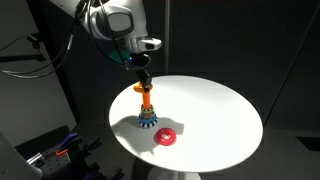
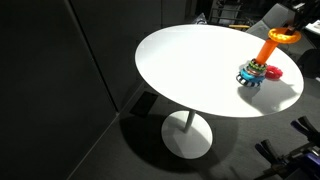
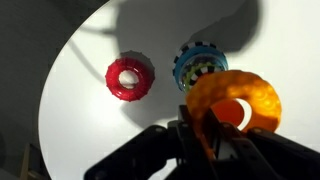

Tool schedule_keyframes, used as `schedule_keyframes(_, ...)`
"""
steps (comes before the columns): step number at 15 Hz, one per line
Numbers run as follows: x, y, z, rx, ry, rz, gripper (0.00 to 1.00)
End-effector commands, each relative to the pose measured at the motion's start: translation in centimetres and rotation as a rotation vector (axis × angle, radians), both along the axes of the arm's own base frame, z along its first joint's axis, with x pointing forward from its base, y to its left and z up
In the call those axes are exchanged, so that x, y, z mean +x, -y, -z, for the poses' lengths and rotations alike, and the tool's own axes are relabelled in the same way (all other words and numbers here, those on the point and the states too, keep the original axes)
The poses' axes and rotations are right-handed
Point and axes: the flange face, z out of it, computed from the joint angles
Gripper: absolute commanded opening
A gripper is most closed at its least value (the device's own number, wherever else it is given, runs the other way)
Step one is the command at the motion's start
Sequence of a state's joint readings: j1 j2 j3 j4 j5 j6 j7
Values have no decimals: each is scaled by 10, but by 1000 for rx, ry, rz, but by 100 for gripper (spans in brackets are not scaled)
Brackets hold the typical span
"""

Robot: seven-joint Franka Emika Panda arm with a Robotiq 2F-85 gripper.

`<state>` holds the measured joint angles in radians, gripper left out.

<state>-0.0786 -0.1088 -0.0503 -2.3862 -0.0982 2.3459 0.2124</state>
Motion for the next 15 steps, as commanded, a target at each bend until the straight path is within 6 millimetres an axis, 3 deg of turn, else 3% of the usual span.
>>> schedule_keyframes(1,-5,2,-7,9,-6,22,5)
schedule_keyframes(15,-1,4,-3,15,1,24,5)
